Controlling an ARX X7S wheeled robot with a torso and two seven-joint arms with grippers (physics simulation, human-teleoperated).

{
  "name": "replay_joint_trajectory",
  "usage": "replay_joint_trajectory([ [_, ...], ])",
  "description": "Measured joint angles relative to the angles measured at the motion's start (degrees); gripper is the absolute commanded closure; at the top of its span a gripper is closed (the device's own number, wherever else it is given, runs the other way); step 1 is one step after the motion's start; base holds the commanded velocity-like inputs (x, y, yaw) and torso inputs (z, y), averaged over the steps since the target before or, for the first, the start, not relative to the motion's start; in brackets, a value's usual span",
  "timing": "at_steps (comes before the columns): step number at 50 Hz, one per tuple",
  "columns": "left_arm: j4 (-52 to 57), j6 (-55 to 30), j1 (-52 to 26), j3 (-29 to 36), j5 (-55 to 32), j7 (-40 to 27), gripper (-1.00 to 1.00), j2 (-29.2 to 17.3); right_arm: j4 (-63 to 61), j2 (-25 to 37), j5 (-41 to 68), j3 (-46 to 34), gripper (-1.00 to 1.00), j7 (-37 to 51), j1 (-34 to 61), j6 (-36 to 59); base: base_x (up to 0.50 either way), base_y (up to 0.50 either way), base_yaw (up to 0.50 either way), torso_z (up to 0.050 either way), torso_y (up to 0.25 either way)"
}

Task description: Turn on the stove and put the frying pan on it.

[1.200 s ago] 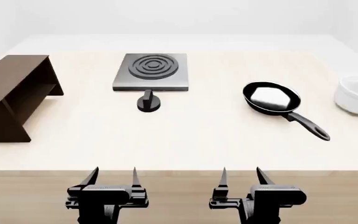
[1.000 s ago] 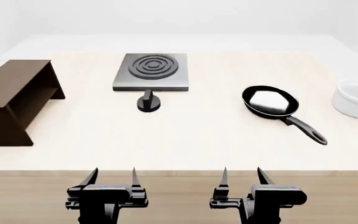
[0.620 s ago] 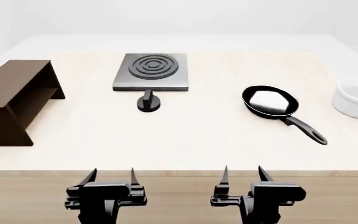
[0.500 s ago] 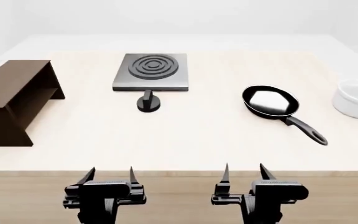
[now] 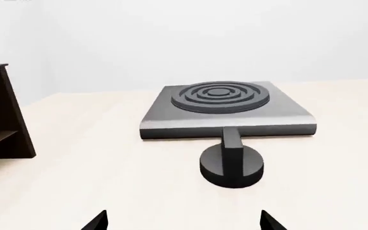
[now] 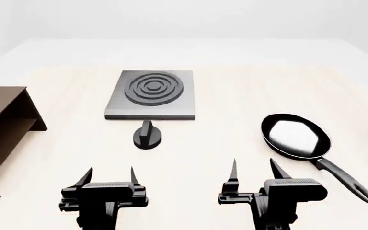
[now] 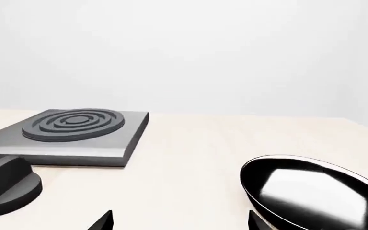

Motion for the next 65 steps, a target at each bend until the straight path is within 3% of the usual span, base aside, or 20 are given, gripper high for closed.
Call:
replay_joint_trajectory([
  [20, 0.7, -0.2, -0.1, 1.4, -1.1, -1.8, -1.00, -1.4, -1.3, 0.9, 0.2, -0.4, -1.00, 1.0, 0.1, 0.0, 0.48, 0.00, 0.00, 0.000, 0.000],
  [36, -1.6, -2.5, -1.9, 1.7, -2.8, -2.3, -1.00, -2.4, -0.8, 1.3, 0.9, -0.9, -1.00, 1.2, 0.4, 0.9, 0.00, 0.00, 0.00, 0.000, 0.001],
  [65, -19.6, 0.8, -10.2, 1.2, -3.0, -4.7, -1.00, -3.4, 0.8, 1.7, 0.6, -2.4, -1.00, 1.5, 0.6, 0.5, 0.00, 0.00, 0.00, 0.000, 0.000],
])
